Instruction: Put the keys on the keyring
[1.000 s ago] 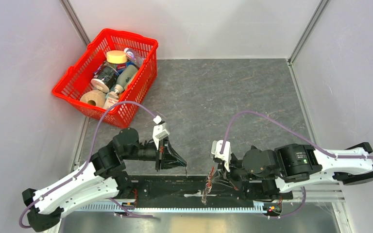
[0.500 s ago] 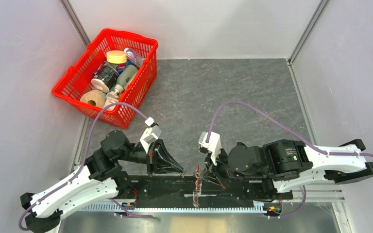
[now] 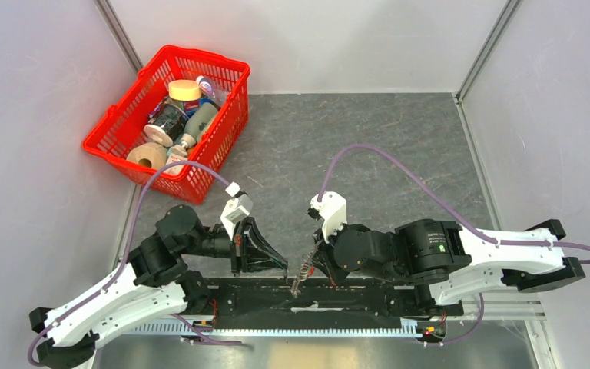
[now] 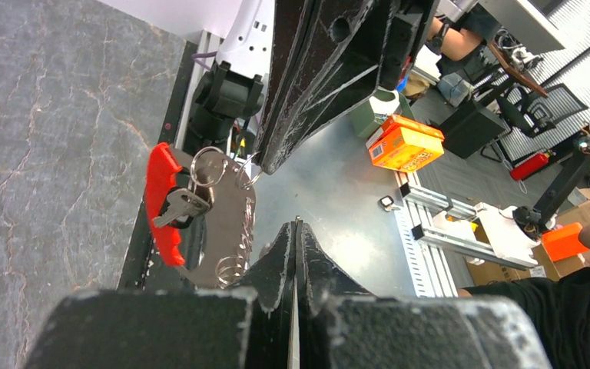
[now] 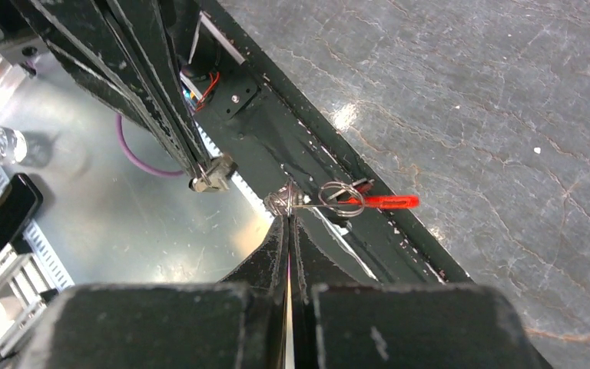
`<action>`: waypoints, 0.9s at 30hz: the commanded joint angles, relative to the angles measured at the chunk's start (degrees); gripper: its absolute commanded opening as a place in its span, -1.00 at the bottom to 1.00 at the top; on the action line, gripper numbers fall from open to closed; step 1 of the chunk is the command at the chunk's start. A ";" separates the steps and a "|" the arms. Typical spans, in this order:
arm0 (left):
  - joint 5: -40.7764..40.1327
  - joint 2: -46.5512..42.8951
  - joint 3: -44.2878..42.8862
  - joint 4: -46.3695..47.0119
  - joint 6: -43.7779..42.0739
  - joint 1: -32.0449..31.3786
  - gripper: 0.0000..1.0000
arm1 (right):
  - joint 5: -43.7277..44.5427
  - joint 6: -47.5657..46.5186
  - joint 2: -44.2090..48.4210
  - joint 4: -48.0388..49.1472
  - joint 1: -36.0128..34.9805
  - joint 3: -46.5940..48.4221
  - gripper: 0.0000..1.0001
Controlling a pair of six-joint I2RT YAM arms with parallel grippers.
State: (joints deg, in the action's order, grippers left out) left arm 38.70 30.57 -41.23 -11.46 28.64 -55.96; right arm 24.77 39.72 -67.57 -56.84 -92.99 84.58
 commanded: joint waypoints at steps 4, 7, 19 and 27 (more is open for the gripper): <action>-1.60 0.70 -1.90 -0.97 -0.72 0.05 -0.95 | 3.58 6.10 1.21 1.82 0.53 2.35 -1.00; -2.07 1.08 -1.92 -0.41 -0.20 -0.02 -0.95 | 3.89 6.54 0.80 1.96 0.57 2.43 -1.00; -2.22 5.93 -3.84 -0.05 -1.45 -0.02 -0.96 | 2.73 4.57 -1.43 3.41 0.53 3.06 -1.00; -1.87 6.18 -4.30 0.12 -1.75 -0.02 -0.95 | 3.01 3.62 -1.30 3.41 0.54 2.48 -1.00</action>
State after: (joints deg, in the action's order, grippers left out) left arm 36.32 36.86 -43.03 -12.78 28.56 -55.96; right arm 25.91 43.86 -69.43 -56.23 -92.71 85.34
